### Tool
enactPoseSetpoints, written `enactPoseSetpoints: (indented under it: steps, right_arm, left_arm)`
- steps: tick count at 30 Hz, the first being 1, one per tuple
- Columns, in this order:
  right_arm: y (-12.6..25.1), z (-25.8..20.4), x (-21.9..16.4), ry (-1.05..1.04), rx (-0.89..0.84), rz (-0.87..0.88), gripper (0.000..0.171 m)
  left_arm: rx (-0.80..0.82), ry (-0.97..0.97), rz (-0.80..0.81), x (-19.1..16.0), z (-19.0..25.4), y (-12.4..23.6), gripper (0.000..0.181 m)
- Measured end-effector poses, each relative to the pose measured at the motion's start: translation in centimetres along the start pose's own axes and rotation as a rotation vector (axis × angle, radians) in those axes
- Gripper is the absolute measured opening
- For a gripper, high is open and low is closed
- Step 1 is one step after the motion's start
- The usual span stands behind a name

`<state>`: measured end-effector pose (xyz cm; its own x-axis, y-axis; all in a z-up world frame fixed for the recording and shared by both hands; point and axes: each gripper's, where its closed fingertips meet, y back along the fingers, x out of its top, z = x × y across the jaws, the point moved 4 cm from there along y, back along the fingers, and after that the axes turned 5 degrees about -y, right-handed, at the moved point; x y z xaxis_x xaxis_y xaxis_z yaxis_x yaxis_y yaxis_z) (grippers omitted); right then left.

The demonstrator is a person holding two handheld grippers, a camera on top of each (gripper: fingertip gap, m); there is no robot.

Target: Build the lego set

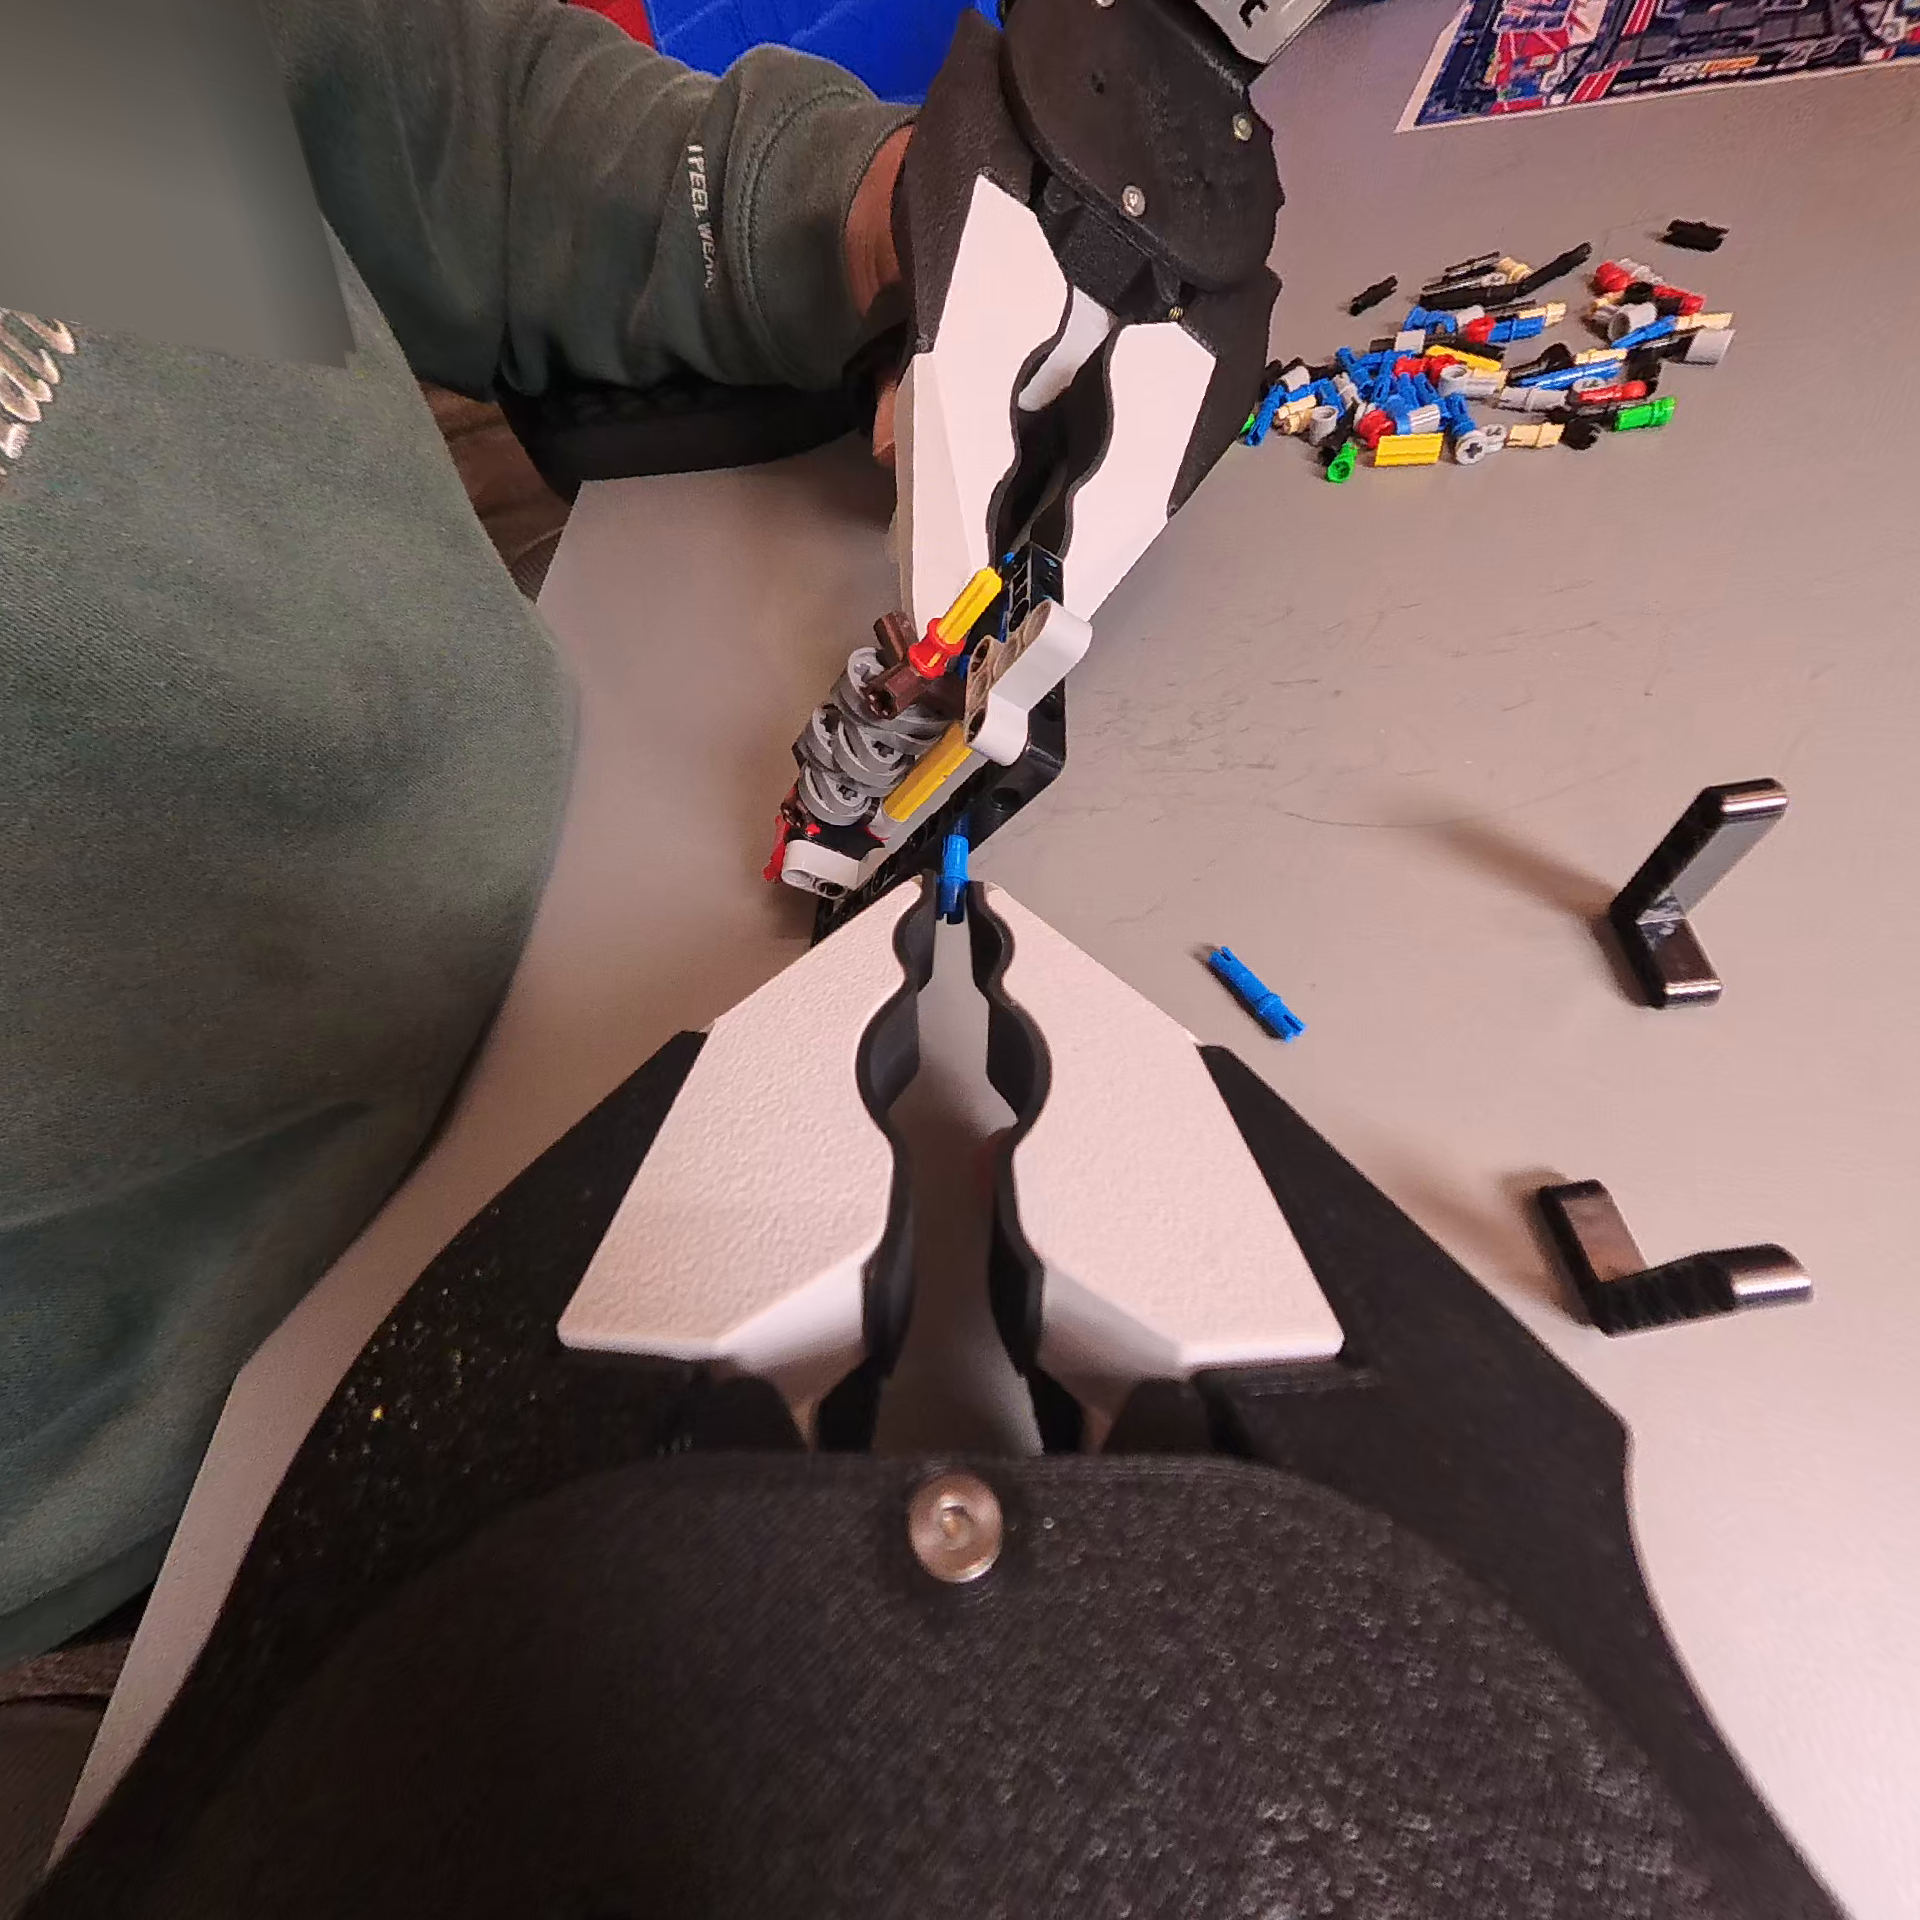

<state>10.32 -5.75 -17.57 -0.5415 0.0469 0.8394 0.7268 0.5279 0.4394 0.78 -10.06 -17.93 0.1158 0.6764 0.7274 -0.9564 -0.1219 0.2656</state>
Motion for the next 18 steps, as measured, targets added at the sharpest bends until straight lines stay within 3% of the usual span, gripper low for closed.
enactPoseSetpoints:
  steps: [5,7,13,18]
  right_arm:
    - [1.4,0.9,0.4,0.018,-0.067,-0.01,0.024]
    - [2.3,1.8,0.9,0.04,-0.142,-0.008,0.022]
    - [1.9,5.0,-0.3,0.218,-0.38,-0.277,0.018]
    - [0.4,5.1,-0.8,0.297,-0.359,-0.436,0.019]
  left_arm:
    - [-0.002,-0.002,0.0,0.0,0.1,0.1,0.006]
    - [-0.001,-0.003,-0.017,-0.1,0.1,0.0,0.007]
    - [0.137,-0.046,-0.063,-0.1,-1.2,0.4,0.015]
    - [0.244,-0.111,-0.123,-0.2,-1.8,1.1,0.029]
